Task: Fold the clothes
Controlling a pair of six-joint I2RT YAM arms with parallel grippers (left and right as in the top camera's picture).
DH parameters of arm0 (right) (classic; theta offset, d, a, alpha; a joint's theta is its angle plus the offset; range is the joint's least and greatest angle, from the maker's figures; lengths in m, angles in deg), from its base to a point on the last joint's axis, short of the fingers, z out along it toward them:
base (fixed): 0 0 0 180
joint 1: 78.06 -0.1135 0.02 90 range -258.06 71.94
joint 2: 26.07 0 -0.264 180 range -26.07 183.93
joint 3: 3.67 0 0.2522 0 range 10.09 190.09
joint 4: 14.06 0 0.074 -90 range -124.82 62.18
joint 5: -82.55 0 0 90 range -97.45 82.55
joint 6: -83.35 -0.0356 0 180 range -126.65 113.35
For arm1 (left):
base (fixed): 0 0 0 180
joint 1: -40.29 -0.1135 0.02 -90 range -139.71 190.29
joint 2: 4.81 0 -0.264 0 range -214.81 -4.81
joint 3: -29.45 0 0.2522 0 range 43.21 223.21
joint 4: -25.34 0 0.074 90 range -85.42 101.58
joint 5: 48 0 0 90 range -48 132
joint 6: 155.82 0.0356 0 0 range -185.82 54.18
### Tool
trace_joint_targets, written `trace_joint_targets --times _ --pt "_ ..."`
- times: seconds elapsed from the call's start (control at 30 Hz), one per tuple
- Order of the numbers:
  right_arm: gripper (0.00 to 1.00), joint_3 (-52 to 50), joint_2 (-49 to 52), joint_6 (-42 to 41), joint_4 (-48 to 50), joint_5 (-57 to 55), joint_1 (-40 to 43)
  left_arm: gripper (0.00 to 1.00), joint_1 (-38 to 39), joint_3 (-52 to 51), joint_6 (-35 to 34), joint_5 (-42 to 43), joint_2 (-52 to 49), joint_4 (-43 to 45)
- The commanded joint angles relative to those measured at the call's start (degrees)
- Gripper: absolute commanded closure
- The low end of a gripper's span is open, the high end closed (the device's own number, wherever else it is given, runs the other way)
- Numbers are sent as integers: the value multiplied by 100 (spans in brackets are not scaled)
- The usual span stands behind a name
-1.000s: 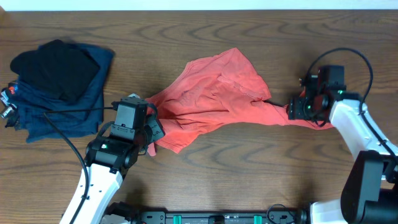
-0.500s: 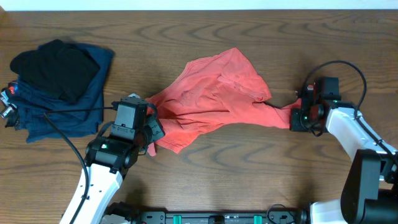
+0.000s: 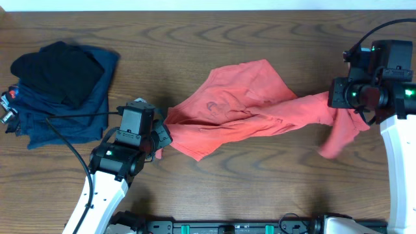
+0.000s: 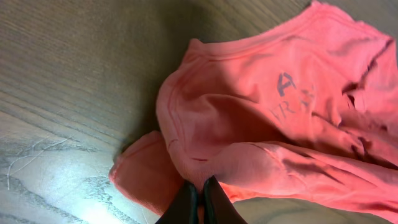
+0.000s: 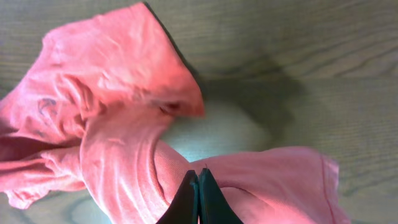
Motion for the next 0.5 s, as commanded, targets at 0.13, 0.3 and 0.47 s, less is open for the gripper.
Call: trace_joint_targets --times 0.13,0.3,0.47 --pt "99 52 109 914 -605 999 -85 94 -20 22 83 -74 -11 -17" --pt "99 114 107 2599 -1851 2527 -83 94 -20 22 83 -249 -11 -15" --pt "99 350 107 944 -42 1034 262 94 -20 22 81 -269 -11 4"
